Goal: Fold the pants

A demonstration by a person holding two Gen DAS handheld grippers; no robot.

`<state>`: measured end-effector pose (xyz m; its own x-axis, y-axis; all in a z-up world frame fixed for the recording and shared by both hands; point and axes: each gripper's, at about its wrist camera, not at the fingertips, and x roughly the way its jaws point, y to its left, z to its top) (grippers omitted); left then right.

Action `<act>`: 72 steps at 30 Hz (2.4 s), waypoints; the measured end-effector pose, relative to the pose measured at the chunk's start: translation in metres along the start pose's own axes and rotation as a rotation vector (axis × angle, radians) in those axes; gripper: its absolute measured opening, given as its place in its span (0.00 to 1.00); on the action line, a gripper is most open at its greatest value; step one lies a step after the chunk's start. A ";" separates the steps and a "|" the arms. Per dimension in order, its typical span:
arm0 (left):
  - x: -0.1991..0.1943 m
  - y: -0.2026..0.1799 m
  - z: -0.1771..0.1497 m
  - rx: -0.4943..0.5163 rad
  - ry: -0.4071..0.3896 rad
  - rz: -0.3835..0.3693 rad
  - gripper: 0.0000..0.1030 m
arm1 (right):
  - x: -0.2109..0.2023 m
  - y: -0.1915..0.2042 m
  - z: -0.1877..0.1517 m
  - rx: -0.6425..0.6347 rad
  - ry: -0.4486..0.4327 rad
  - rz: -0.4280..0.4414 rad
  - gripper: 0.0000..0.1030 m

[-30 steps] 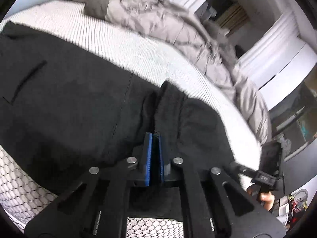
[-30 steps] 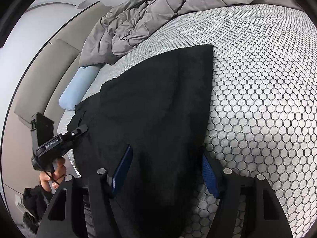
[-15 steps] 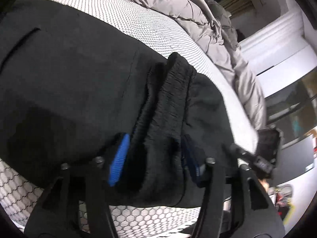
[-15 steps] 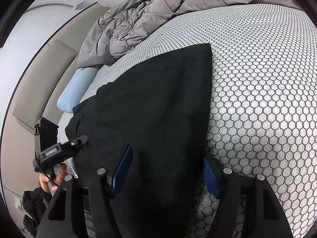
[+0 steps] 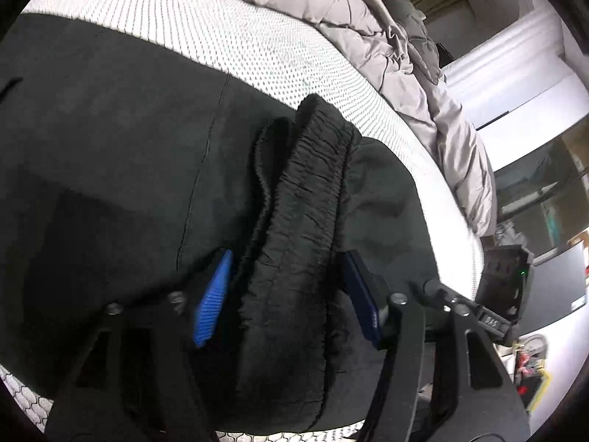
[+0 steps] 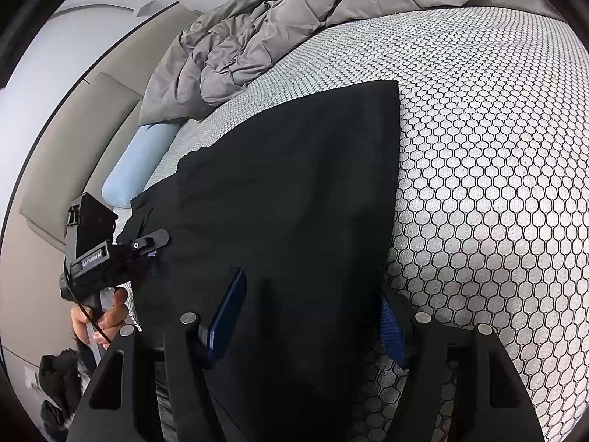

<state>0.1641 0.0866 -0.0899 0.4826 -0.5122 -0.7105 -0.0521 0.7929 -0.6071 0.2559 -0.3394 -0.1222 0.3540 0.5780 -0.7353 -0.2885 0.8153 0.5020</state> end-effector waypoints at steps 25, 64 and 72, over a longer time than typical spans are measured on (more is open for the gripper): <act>-0.070 -0.022 -0.011 0.031 -0.280 0.311 0.53 | -0.041 -0.011 -0.038 0.012 -0.027 0.081 0.66; 0.032 -0.187 -0.178 0.801 0.021 0.149 0.83 | 0.088 -0.032 0.152 -0.040 -0.094 -0.120 0.33; -0.017 -0.146 -0.125 0.541 -0.055 0.052 0.83 | 0.030 -0.025 0.090 0.036 -0.048 -0.025 0.48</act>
<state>0.0542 -0.0614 -0.0336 0.5367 -0.4613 -0.7064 0.3730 0.8808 -0.2918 0.3539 -0.3387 -0.1159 0.4032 0.5573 -0.7258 -0.2468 0.8300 0.5002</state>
